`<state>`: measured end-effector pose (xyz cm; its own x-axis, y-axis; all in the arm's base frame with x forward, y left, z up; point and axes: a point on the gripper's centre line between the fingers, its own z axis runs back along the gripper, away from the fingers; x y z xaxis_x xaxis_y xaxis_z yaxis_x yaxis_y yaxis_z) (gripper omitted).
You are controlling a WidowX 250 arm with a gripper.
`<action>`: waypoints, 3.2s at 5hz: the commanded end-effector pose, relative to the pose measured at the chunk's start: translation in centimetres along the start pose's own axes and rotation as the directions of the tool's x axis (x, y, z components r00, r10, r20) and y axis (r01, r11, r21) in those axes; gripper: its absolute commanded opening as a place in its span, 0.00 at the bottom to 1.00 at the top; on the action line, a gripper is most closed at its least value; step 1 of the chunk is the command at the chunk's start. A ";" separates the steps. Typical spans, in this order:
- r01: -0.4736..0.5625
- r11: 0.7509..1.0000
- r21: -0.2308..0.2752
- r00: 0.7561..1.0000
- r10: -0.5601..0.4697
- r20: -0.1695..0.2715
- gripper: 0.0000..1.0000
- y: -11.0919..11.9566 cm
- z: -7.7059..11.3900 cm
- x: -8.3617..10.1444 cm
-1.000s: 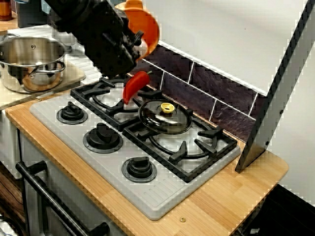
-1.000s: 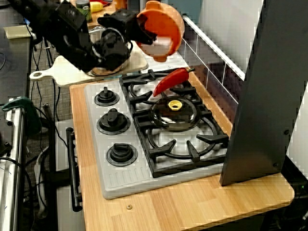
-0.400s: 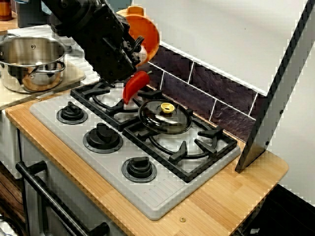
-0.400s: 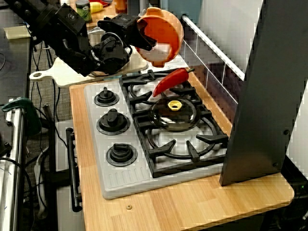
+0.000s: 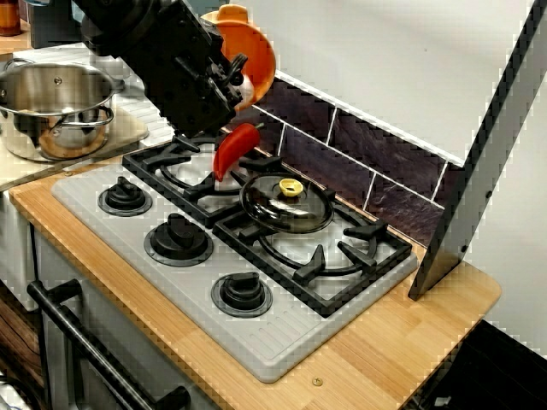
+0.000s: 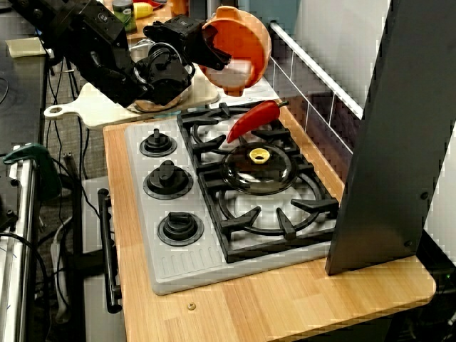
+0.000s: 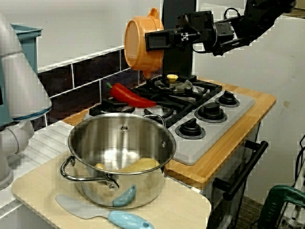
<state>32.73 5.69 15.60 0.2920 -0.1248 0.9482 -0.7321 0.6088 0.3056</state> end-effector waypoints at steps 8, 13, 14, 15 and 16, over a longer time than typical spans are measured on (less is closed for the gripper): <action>-0.115 0.993 0.002 0.992 0.115 0.043 0.00 1.4 1.2 4.4; -0.134 0.991 -0.012 0.984 0.135 0.117 0.00 2.2 4.0 1.1; -0.116 0.993 -0.005 0.988 0.116 0.103 0.00 1.7 3.6 1.2; -0.105 0.994 0.000 0.991 0.105 0.083 0.00 1.4 3.0 1.6; -0.091 0.996 0.000 0.994 0.091 0.055 0.00 1.2 2.4 2.0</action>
<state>30.98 4.42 17.11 0.2301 -0.1160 0.9662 -0.7433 0.6199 0.2514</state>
